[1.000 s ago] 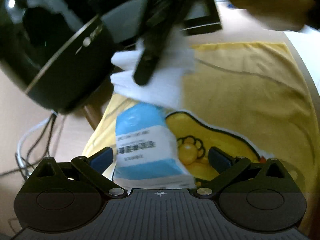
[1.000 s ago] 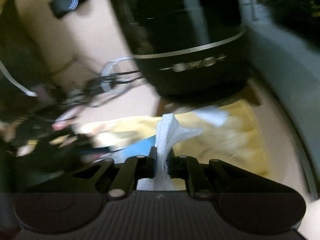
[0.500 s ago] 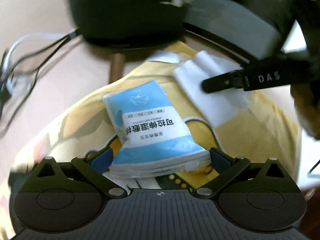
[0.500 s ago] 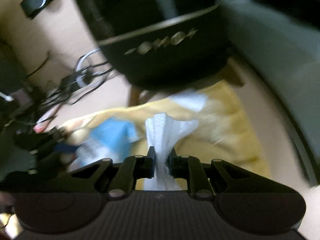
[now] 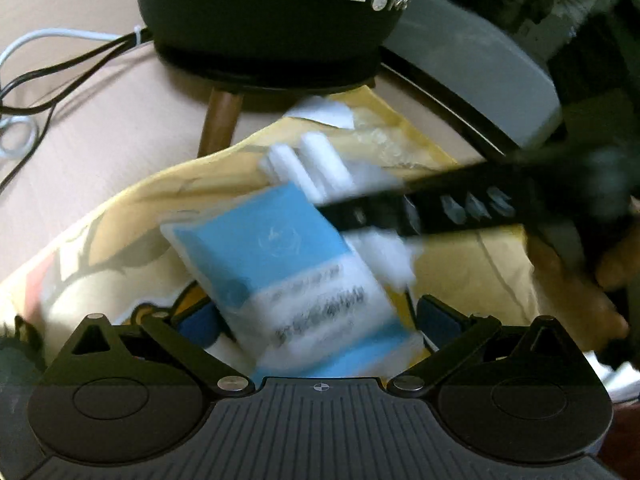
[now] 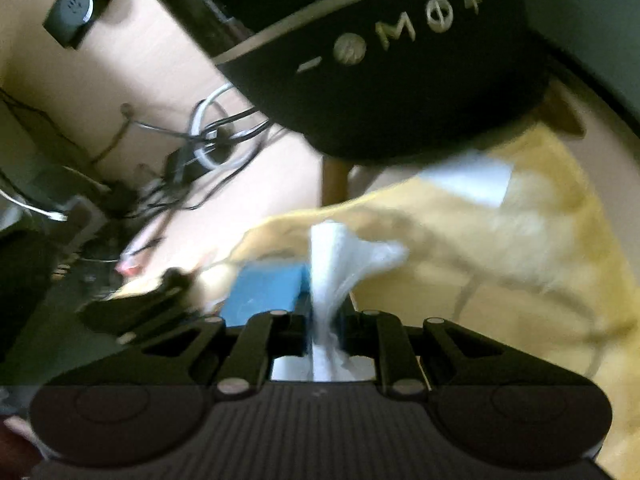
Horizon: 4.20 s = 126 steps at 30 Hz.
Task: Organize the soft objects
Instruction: 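Lift the blue packet with the left tool while the right tool holds the wipe beside it, then lift the blue packet with the left tool while the right tool brings the wipe beside it, then rub the right tool's white wipe over the packet while the left tool holds it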
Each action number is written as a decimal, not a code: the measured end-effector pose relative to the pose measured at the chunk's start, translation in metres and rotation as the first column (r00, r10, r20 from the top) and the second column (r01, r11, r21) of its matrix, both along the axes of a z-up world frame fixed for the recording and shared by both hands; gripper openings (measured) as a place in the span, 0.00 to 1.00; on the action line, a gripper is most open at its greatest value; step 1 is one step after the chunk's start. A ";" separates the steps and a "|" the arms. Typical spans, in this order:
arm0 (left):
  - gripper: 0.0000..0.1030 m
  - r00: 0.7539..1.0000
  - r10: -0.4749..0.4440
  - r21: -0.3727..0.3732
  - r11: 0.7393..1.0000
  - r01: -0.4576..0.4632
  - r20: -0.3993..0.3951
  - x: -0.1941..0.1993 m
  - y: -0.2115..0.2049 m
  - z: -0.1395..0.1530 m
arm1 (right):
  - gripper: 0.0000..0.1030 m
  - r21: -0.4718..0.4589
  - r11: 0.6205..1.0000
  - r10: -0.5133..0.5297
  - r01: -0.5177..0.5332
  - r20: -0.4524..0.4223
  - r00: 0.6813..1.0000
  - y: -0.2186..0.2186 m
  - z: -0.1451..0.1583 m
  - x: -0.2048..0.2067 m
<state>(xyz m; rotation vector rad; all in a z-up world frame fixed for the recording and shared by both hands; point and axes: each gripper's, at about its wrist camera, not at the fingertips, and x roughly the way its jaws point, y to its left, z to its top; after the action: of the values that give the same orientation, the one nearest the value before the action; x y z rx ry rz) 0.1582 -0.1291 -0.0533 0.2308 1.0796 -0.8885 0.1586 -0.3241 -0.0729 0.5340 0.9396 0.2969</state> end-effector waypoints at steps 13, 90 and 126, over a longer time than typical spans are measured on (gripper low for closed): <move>0.67 0.997 -0.001 -0.154 0.988 -0.011 -0.082 -0.003 0.028 0.013 | 0.18 0.161 0.985 -0.076 0.061 0.093 0.993 -0.025 0.045 -0.046; 0.67 1.000 -0.006 -0.049 0.999 0.007 0.011 -0.012 0.026 0.014 | 0.12 -0.121 0.963 -0.234 0.243 0.078 0.969 -0.045 0.035 -0.089; 0.93 0.939 -0.150 0.136 0.984 0.112 0.309 -0.009 0.024 0.026 | 0.52 -0.382 0.924 0.072 -0.006 0.158 0.985 0.028 0.020 -0.032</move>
<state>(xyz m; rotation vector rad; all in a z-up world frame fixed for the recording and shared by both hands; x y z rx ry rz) 0.1490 -0.1056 -0.0275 0.5320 0.8206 -0.8721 0.1266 -0.2959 -0.0527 0.1284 0.8160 0.1848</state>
